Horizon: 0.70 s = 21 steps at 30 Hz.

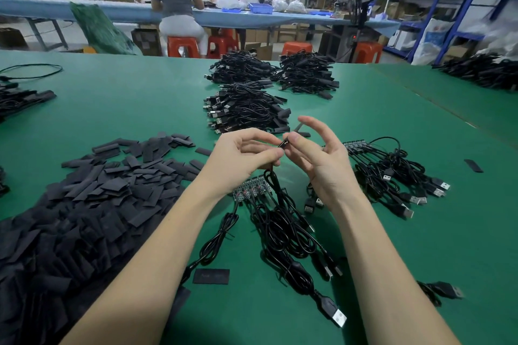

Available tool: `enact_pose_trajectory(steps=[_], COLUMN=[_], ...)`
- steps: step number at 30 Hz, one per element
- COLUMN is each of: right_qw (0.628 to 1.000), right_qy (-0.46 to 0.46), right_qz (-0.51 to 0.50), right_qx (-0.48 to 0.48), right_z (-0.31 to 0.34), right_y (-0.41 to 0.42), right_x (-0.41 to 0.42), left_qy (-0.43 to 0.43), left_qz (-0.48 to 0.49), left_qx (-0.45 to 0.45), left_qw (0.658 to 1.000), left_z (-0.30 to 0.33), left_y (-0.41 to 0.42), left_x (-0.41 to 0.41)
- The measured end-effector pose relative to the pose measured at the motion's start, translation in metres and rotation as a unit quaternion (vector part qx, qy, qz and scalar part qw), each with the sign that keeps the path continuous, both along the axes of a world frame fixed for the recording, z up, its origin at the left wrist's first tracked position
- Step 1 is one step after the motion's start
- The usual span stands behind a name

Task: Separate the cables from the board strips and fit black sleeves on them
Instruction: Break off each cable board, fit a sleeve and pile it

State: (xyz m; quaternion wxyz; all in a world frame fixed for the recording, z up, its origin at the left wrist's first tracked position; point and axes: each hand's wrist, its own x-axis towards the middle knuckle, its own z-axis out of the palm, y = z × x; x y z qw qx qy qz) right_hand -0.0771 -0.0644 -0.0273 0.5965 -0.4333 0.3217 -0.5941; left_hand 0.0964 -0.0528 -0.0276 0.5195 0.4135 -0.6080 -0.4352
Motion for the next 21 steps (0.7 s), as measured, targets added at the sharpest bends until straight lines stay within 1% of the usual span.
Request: enact_pose_trajectory(steps=[3,7,11,16,21], right_qw=[0.999,0.997,0.997,0.999,0.998], right_qy=[0.008,0.001,-0.017,-0.041,-0.049], right_qz=[-0.04,-0.065,-0.061,-0.03,-0.045], right_qx=[-0.031,-0.038,-0.034,-0.019,-0.02], right_z=[-0.001,0.0,-0.001,-0.008,-0.009], right_y=[0.002,0.002,0.002,0.002,0.002], right_x=[0.008,0.01,0.012,0.019,0.02], left_qy=[0.054,0.097,0.105,0.109,0.114], left_qz=[0.026,0.037,0.048,0.068,0.077], left_qx=[0.023,0.04,0.038,0.015,0.011], left_qw=[0.998,0.994,0.993,0.992,0.99], left_z=[-0.003,-0.004,-0.005,-0.006,-0.005], left_y=[-0.001,-0.001,0.0,0.0,-0.001], left_x=[-0.006,-0.009,-0.013,-0.013,-0.014])
